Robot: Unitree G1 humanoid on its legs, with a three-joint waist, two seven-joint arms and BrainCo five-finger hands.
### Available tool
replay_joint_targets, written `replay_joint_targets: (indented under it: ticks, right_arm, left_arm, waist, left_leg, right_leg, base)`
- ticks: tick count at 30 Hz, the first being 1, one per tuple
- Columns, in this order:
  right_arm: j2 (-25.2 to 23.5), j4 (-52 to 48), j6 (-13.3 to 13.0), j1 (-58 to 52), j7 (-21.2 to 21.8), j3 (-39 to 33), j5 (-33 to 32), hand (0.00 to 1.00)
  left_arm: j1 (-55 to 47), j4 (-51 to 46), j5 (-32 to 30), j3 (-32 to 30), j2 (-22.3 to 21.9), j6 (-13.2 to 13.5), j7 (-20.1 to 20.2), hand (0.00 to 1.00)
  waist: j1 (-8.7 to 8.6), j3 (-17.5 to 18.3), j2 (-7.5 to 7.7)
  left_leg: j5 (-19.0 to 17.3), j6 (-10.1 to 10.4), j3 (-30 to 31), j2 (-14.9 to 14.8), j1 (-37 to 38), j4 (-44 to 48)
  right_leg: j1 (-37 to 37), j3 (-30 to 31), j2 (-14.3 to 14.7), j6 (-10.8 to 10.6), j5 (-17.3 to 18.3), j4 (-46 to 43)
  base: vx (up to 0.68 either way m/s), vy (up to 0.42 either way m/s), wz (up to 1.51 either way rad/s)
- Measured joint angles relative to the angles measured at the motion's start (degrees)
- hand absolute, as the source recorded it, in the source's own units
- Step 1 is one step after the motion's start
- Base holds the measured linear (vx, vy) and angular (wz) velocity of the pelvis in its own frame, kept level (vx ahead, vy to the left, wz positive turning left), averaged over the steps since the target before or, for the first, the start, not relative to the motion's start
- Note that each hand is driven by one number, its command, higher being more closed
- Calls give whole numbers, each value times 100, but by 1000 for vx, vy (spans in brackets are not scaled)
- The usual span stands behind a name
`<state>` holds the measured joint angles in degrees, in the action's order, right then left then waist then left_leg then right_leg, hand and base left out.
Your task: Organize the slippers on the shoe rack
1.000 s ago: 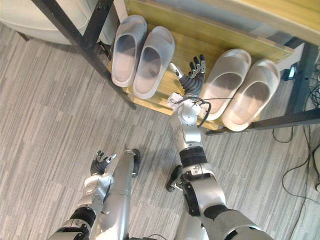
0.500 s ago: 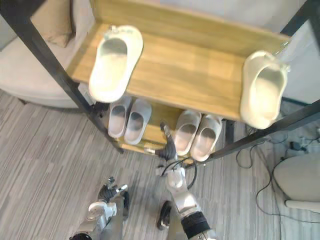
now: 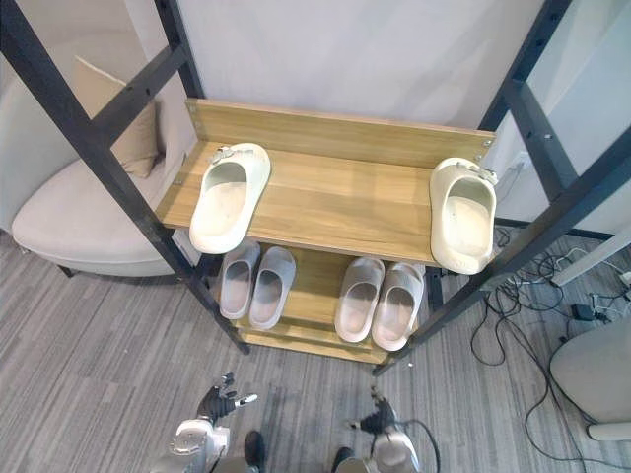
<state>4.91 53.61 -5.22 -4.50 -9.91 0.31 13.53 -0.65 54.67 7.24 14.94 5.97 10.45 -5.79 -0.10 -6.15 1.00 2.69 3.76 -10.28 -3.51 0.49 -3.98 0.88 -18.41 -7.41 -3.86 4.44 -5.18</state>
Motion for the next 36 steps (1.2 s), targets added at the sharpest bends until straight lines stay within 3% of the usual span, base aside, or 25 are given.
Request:
replay_joint_targets:
  ticks: [4,13,19,28,36]
  right_arm:
    - [-16,171,-27,-14,16,-165,-242,0]
    - [-11,387,-75,-43,9,-529,-348,0]
    - [12,408,-77,-42,11,-525,-343,0]
    - [79,464,-79,-3,26,-350,-338,0]
    - [214,477,-79,-3,117,-209,-325,0]
  left_arm:
    - [-5,-207,-138,483,8,-1,14,0]
    - [-174,-3693,-128,1842,269,217,339,0]
    - [233,-4634,-14,2340,271,362,486,0]
    - [1233,-5366,30,2070,325,548,41,0]
    - [2021,-5266,-105,957,607,547,-483,0]
  waist:
    - [-19,65,5]
    - [-24,204,-95]
    - [-36,245,-143]
    - [-89,277,-131]
    - [-159,248,-81]
  left_leg:
    - [100,-38,26,21,176,-185]
    - [121,-76,265,136,192,-224]
    - [126,-84,315,117,268,-227]
    - [84,-31,308,111,346,-231]
    - [60,-18,278,95,367,-232]
  right_leg:
    - [136,7,31,-10,-84,184]
    - [335,-109,-4,-60,-120,362]
    - [500,-167,51,-61,-126,515]
    - [680,-198,127,2,-201,696]
    - [714,-176,148,17,-213,759]
  base:
    - [-90,20,4]
    - [-40,17,12]
    - [24,-18,4]
    - [38,-21,0]
    - [-3,-1,-1]
